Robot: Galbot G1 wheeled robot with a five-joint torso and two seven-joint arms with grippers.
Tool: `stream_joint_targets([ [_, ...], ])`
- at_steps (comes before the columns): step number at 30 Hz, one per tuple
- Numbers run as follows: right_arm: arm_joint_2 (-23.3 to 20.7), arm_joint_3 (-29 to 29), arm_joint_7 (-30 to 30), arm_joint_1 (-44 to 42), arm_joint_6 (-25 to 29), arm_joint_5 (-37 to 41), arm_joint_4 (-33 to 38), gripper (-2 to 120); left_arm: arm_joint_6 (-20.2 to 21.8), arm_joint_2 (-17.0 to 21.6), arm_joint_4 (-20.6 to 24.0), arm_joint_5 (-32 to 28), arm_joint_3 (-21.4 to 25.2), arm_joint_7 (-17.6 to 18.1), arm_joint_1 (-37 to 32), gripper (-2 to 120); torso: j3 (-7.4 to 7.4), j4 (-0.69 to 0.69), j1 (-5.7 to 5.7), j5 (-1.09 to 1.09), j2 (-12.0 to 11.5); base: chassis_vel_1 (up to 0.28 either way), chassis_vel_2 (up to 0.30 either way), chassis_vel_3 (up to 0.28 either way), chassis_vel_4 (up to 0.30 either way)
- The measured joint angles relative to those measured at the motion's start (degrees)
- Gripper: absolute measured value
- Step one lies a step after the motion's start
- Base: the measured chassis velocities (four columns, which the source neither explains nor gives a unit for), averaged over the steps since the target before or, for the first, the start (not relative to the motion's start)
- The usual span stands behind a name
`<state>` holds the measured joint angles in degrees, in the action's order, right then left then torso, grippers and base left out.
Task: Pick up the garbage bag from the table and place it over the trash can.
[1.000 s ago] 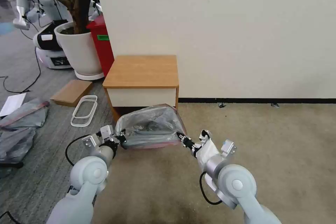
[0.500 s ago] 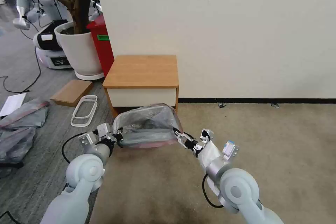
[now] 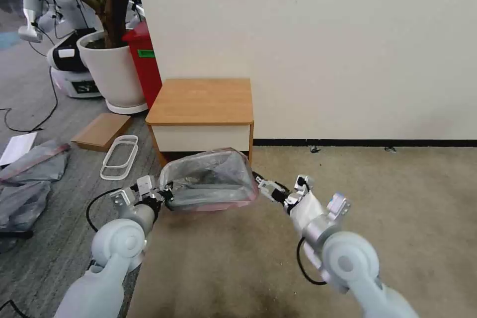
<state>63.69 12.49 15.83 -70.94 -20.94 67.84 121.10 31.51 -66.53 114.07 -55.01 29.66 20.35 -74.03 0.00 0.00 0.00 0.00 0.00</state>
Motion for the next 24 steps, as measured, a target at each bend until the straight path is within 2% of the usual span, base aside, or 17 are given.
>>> stream_joint_targets([
  [5,-3.32,0.06,-4.57,2.69,-4.03,3.21,-1.70,100,-0.05,1.01,0.57,-0.05,0.48,-2.43,-0.69,3,0.00,0.01,0.00,0.01,0.00,0.000,0.000,0.000,0.000],
  [8,-5.97,0.15,-10.50,4.64,-7.21,3.83,-3.65,100,-0.09,1.47,1.06,-0.07,0.61,-2.80,-1.12,3,0.00,0.00,0.00,0.01,0.00,0.000,0.000,0.000,0.000],
  [15,-7.74,-0.89,-11.64,8.19,-9.81,6.21,-6.67,98,-0.15,1.60,1.77,-0.10,0.63,-2.84,-1.74,3,0.00,0.00,-0.01,0.01,0.00,0.000,0.000,0.000,0.000],
  [22,-8.02,-1.74,-11.34,10.08,-10.77,7.26,-8.67,88,-0.19,1.81,2.04,-0.11,0.58,-2.83,-1.88,3,0.00,0.00,0.00,0.00,0.00,0.000,0.000,0.000,0.000],
  [24,-7.99,-1.88,-11.25,10.34,-11.01,7.29,-9.13,80,-0.20,1.86,2.07,-0.11,0.53,-2.82,-1.88,3,0.00,0.00,-0.01,0.00,0.00,0.000,0.000,0.000,0.000],
])
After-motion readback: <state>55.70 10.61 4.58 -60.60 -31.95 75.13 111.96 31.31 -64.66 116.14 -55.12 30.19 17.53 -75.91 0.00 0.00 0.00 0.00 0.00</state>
